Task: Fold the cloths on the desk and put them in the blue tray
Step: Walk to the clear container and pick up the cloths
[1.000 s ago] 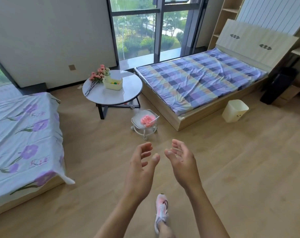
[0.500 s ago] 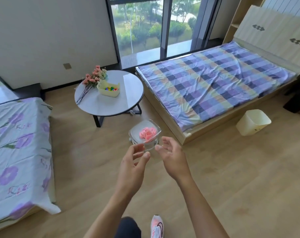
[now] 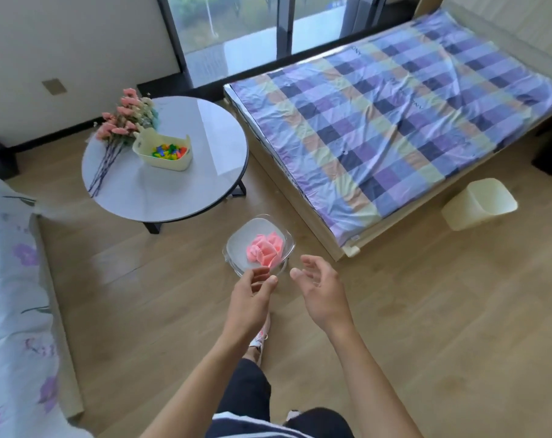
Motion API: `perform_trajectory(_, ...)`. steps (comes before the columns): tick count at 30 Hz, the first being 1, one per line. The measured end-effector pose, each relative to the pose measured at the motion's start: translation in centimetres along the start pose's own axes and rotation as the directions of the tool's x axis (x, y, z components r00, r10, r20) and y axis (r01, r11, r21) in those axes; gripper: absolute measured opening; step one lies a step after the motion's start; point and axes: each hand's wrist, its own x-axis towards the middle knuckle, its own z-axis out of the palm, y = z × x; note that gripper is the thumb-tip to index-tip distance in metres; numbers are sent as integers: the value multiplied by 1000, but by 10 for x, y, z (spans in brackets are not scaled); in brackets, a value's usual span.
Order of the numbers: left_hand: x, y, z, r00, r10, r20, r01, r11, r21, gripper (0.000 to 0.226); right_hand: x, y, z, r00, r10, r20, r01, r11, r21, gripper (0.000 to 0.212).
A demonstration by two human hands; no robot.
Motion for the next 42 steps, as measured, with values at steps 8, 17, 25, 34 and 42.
perform_trajectory(8,153,-19,0,984,-172,51,161,972,172,27,125,17,58,990,142,3,-142,990,-26,21)
perform_trajectory(17,298,-134,22,942,-329,63,278,872,404,15,240,132,109,971,239,32,-233,963,-135,24)
perform_trajectory(25,406,-261,54,905,-423,51,343,796,499,31,304,236,137,977,215,3,-211,963,-165,33)
perform_trajectory(34,492,-365,90,872,-481,96,392,801,452,68,338,319,166,977,208,33,-199,962,-189,54)
perform_trajectory(42,484,-339,85,974,-218,55,191,934,303,17,337,319,161,978,208,22,-201,961,-189,50)
